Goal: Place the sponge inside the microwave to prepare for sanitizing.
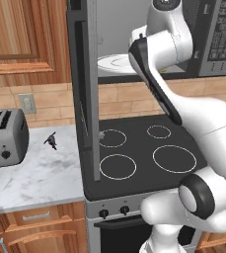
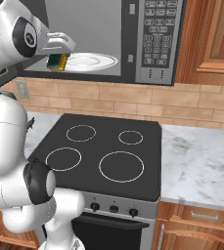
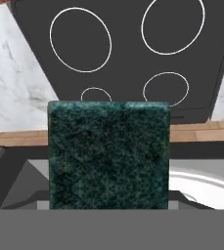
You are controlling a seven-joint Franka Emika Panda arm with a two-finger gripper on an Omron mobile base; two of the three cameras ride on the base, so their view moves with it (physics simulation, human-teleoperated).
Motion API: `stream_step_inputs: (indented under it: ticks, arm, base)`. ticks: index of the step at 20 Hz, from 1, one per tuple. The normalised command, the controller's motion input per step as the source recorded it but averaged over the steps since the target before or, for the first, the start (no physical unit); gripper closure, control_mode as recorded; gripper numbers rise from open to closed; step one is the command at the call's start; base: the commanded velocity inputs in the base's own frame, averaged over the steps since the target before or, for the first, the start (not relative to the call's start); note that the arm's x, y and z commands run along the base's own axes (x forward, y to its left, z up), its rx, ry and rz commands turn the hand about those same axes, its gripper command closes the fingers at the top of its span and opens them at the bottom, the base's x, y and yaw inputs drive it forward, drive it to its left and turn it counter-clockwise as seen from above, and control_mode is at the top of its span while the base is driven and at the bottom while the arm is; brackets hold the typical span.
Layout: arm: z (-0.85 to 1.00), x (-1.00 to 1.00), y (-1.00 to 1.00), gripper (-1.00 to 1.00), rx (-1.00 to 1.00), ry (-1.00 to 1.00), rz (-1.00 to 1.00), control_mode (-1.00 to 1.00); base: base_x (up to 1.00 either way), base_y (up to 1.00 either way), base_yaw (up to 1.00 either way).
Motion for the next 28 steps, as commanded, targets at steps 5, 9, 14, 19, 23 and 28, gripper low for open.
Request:
stream_step_inputs:
  ticks: [5, 9, 14, 19, 23, 28]
  arm:
    - [-0.31, 0.47, 0.00, 1.00, 0.03, -0.04, 0.03, -1.00]
    - [-0.06, 0.44, -0.16, 1.00, 0.08, 0.00, 0.14, -1.00]
    - [0.00, 0.48, -0.04, 1.00, 0.07, 0.05, 0.11, -1.00]
    - [0.00, 0.27, 0.00, 1.00, 0.02, 0.03, 0.03, -1.00]
    - [0.00, 0.35, 0.01, 1.00, 0.00, 0.02, 0.00, -1.00]
    - [0.00, 0.35, 0.00, 1.00, 0.00, 0.00, 0.00, -1.00]
  base:
    - [0.00, 0.00, 0.00]
    - [0.00, 0.00, 0.00]
    - [0.00, 0.00, 0.00]
    - [0.00, 0.00, 0.00]
    - [0.00, 0.00, 0.00]
    - [0.00, 0.00, 0.00]
